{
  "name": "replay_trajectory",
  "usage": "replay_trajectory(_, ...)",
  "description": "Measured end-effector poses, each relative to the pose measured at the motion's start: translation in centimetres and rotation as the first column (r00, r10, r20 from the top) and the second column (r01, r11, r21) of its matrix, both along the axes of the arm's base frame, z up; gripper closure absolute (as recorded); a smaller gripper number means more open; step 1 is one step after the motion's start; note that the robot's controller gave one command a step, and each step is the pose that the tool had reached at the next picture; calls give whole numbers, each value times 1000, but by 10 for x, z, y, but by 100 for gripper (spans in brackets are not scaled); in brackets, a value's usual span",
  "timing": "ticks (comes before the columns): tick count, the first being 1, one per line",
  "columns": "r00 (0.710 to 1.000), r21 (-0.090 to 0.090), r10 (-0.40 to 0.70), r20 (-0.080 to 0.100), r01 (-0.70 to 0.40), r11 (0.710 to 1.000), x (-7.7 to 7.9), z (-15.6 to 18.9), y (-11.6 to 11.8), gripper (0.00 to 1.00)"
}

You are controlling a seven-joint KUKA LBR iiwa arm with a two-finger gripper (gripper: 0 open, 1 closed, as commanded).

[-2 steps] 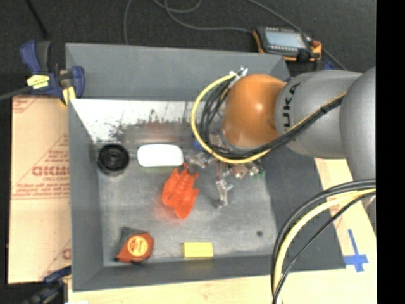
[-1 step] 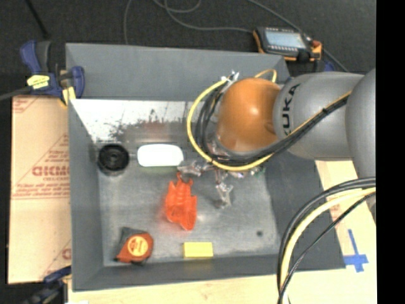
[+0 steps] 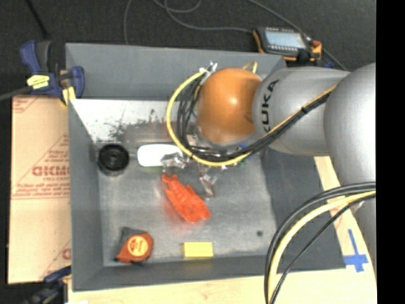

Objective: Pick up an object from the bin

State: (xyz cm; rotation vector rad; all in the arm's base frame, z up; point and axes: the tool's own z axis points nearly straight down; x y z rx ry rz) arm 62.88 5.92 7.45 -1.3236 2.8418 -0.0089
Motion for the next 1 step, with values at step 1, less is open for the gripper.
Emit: replay_trajectory(1, 1000, 1, 7, 0, -7, 1000, 5, 0, 14, 0)
